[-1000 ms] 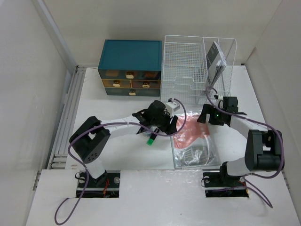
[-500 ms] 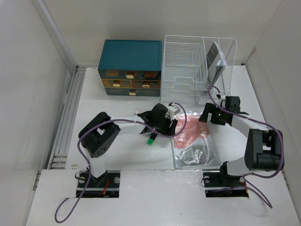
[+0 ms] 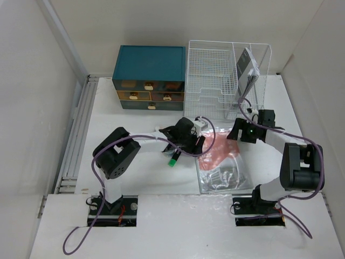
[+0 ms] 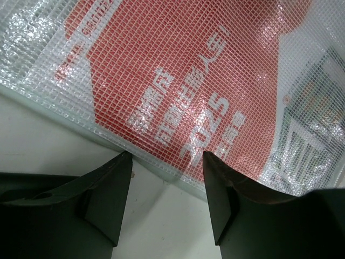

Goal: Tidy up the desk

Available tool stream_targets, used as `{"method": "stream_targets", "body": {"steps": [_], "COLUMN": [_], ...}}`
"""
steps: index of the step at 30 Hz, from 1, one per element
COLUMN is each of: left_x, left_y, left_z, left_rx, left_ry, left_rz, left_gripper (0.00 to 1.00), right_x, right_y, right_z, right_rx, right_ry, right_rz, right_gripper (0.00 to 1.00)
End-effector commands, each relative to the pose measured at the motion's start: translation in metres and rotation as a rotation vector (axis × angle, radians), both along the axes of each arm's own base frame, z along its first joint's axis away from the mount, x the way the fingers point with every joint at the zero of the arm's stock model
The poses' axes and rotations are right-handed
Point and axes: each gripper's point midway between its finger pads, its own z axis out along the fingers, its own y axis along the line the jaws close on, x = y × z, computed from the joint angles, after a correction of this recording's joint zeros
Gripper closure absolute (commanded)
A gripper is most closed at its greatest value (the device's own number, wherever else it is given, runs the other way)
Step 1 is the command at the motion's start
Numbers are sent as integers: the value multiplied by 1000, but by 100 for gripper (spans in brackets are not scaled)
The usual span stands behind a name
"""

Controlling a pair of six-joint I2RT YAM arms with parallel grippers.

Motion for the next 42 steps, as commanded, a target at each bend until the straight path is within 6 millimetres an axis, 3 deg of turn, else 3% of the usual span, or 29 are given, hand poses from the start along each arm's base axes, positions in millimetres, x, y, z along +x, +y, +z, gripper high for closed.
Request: {"method": "stream_targets", "body": {"steps": [1, 8, 13, 17, 23, 35, 42], "left_x": [3, 1, -3, -3, -3, -4, -8], "left_y": [-14, -12, -13, -17, -22, -31, -39], "left_z": [12, 7, -5, -2, -3, -4, 0], "left_rx": [-44, -30, -13, -24, -28, -38, -59], "left_ry": [4, 16, 48, 56, 71, 100, 104], "left_rz": [-20, -20, -32, -45, -59, -86, -123], "left_gripper": [48, 48, 48, 48, 48, 48, 48], "right_x": [-1, -3, -6, -10, -17, -27, -20], "right_y": [7, 15, 25, 33, 44, 63, 47], "right_z": [1, 4, 10, 15, 23, 36, 22], "right_rx": [42, 80, 138, 186, 251, 317, 207], "right_ry": [13, 4, -2, 3, -5, -22, -10], "right_rz": [35, 70, 108, 139, 199, 288, 219], "right_gripper": [14, 17, 30, 41, 49, 53, 53]}}
